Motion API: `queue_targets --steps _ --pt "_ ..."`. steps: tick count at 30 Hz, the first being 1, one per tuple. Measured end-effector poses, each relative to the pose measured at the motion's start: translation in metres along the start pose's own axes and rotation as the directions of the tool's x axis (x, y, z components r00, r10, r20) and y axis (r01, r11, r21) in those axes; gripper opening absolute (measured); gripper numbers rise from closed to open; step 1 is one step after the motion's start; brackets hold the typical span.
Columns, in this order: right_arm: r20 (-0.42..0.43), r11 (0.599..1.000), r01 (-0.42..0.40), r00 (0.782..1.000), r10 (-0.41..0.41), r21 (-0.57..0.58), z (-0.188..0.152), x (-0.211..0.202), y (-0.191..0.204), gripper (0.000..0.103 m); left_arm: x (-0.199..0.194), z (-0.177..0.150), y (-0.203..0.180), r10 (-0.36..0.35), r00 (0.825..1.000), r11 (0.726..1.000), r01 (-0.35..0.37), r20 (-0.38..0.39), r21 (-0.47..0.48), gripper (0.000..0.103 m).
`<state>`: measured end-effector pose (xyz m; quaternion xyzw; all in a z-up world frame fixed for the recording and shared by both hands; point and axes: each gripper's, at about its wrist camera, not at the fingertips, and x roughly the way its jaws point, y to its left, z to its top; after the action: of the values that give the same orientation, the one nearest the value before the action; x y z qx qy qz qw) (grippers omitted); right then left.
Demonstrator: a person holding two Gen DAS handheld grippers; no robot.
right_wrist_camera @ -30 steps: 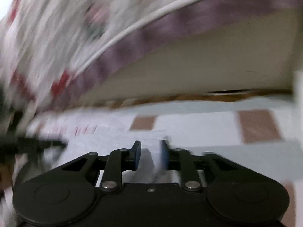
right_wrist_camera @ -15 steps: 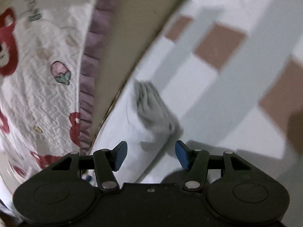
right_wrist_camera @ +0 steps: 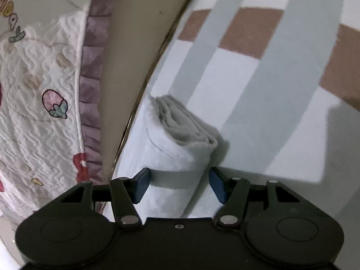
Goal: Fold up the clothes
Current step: 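Pinch the folded shirt's ends with the left gripper while the right gripper pinches the other end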
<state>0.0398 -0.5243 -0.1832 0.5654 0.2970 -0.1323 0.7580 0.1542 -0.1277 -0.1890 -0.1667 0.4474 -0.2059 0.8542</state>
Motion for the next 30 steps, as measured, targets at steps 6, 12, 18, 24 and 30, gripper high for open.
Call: queue_targets --steps 6,12,18,24,30 --pt "0.062 0.996 0.076 0.995 -0.073 -0.040 0.007 0.013 0.016 0.062 0.018 0.027 -0.004 -0.057 0.997 0.998 0.057 0.046 0.001 0.047" --pt "0.134 0.989 0.104 0.987 -0.089 -0.107 0.003 0.011 0.011 0.045 0.056 0.050 0.004 -0.088 0.995 0.996 0.089 0.048 -0.003 0.047" --pt "0.146 0.975 0.108 0.986 -0.080 -0.196 0.003 0.012 0.012 0.044 0.080 0.065 0.014 -0.192 0.981 0.980 0.192 0.011 -0.046 0.054" --pt "0.152 0.908 0.142 0.984 -0.088 -0.393 0.003 0.016 0.028 0.042 0.095 0.066 0.009 -0.267 0.964 0.962 0.267 0.003 -0.058 0.024" --pt "0.161 0.788 0.141 0.986 -0.054 -0.599 0.003 0.012 0.053 0.039 0.021 0.060 -0.036 -0.262 0.963 0.955 0.249 0.066 0.162 0.016"
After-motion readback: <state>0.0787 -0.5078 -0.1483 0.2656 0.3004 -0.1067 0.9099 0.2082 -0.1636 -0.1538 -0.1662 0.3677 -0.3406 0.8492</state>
